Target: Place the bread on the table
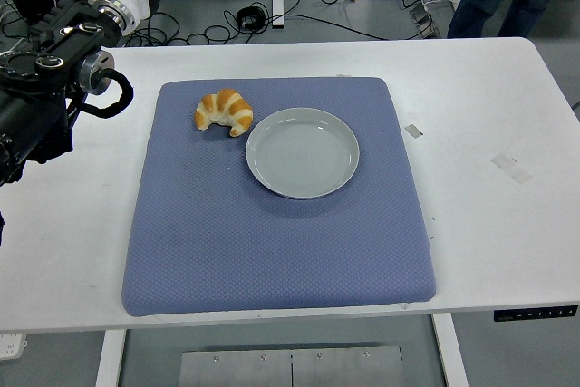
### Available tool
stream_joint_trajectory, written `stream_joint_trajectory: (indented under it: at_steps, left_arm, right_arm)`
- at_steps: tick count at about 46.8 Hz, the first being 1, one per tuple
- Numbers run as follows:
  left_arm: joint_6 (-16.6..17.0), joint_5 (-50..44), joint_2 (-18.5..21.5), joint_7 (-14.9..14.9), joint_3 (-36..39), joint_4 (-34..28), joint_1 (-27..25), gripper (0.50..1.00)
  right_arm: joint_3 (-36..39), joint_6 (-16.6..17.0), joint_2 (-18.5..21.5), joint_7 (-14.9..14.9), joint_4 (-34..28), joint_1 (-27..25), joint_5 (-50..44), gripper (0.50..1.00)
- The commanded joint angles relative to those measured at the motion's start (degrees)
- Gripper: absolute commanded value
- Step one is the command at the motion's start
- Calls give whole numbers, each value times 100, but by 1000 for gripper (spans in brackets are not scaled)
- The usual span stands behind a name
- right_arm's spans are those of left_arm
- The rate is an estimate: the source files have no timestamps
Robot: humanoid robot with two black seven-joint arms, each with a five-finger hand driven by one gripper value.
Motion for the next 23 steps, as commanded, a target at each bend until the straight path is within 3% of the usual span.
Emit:
stream_joint_trajectory:
  at_steps: [1,23]
  left_arm:
    - [4,-226,-37,-4,-338,-1,175,975]
    - [-14,-683,-161,5,-1314,-27,492,977]
  right_arm:
    - [0,-2,0,-1,0,0,0,1000]
    - [0,7,0,-1,9,0,0,1000]
